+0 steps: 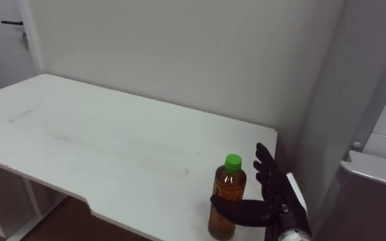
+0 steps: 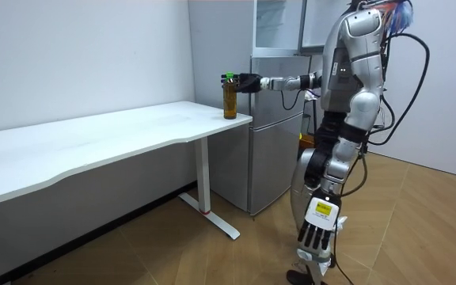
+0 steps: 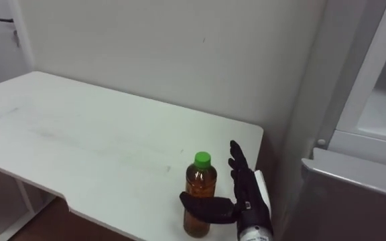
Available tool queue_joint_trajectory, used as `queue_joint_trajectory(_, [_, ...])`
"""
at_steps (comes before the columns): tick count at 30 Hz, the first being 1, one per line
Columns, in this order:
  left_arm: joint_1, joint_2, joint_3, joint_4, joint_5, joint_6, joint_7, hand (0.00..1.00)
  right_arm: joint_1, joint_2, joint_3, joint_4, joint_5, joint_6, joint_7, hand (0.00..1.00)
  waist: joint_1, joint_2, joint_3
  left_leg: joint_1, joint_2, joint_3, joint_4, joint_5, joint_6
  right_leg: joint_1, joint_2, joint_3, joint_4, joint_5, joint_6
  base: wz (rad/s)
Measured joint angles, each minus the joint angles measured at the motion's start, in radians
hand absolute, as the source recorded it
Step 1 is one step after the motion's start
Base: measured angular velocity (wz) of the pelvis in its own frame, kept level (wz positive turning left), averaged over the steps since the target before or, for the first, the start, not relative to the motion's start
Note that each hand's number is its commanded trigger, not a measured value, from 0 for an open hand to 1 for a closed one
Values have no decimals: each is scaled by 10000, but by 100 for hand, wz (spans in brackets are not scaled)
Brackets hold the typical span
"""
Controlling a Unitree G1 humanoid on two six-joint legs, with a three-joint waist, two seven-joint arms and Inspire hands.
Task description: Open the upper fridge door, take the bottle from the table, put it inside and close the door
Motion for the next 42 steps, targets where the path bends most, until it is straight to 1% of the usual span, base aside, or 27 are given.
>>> queue_joint_trajectory(1, [15, -3, 1, 11, 0, 0, 22, 0, -1, 14, -1, 141, 56, 2, -37, 0, 58, -27, 9, 7, 0, -4, 0, 2, 4, 16, -10, -54, 2, 0, 0, 4])
queue_joint_trajectory(5, [168, -18, 10, 26, 126, 14, 48, 0, -90, 121, -12, 641, 294, 0, -99, 0, 73, -63, 25, 6, -37, -93, -3, 38, 31, 72, -127, -328, 13, -4, 6, 9])
queue_joint_trajectory(7, [188, -31, 11, 32, 315, 93, 91, 0, -102, 155, -16, 824, 402, 7, -236, 0, 159, -100, 75, -18, -58, -112, -7, 64, 45, 67, -159, -401, 16, -5, 8, 5])
queue_joint_trajectory(10, [179, -33, 22, 26, 400, 203, 123, 0, -104, 171, -17, 886, 591, 10, -322, 0, 327, -161, 108, -48, -59, -126, 2, 71, 44, 49, -173, -494, 19, -5, 8, 1])
queue_joint_trajectory(12, [178, -56, 33, 30, 401, 213, 121, 0, -171, 195, -18, 900, 720, 10, -321, 0, 349, -159, 109, -71, -66, -172, 8, 75, 45, 48, -190, -618, 23, -5, 8, 6])
queue_joint_trajectory(14, [150, -96, 215, 33, 403, 229, 127, 0, -402, 227, -18, 1042, 741, 15, -349, 0, 347, -153, 113, -108, -70, -228, 16, 80, 43, 46, -197, -740, 18, -5, 8, 7])
queue_joint_trajectory(17, [147, -131, 318, 31, 403, 291, 181, 0, -473, 227, -23, 1050, 748, 19, -397, 0, 367, -147, 115, -141, -74, -284, 17, 81, 43, 48, -204, -890, 15, -5, 8, 7])
queue_joint_trajectory(21, [145, -193, 326, 10, 403, 478, 263, 0, -474, 231, -22, 1112, 761, 196, -403, 0, 398, -95, 150, -161, -89, -337, 7, 82, 45, 47, -218, -965, 13, -8, 14, 3])
queue_joint_trajectory(23, [146, -192, 405, 5, 403, 515, 274, 0, -476, 231, -27, 1287, 749, 197, -436, 0, 412, -97, 148, -182, -105, -400, 7, 83, 47, 48, -226, -1006, 13, -20, 33, 9])
queue_joint_trajectory(26, [151, -193, 512, -25, 400, 544, 286, 0, -638, 206, -83, 1984, 991, 210, -561, 0, 489, -102, 142, -227, -159, -537, 14, 109, 69, 44, -274, -1097, 14, -38, 62, 12])
queue_joint_trajectory(28, [156, -190, 574, -69, 400, 564, 280, 0, -953, 117, -171, 2683, 1470, 388, -653, 0, 591, -102, 138, -249, -206, -588, 14, 131, 102, 41, -319, -1124, 13, -44, 72, 8])
queue_joint_trajectory(30, [191, -187, 686, -79, 399, 581, 277, 0, -1085, 110, -197, 2943, 1628, 406, -677, 0, 605, -123, 124, -275, -227, -617, 20, 140, 118, 34, -337, -1136, 15, -43, 73, 7])
queue_joint_trajectory(36, [196, -189, 697, -162, 399, 624, 287, 0, -1389, 109, -202, 3281, 2230, 404, -977, 0, 611, -132, 114, -335, -237, -676, 86, 146, 124, 29, -338, -1215, 10, -38, 81, 2])
queue_joint_trajectory(42, [246, -189, 697, -304, 399, 622, 328, 0, -1394, 109, -215, 3339, 2325, 402, -1196, 0, 618, -82, 126, -357, -237, -710, 146, 157, 107, 61, -335, -1286, 14, -38, 79, 1])
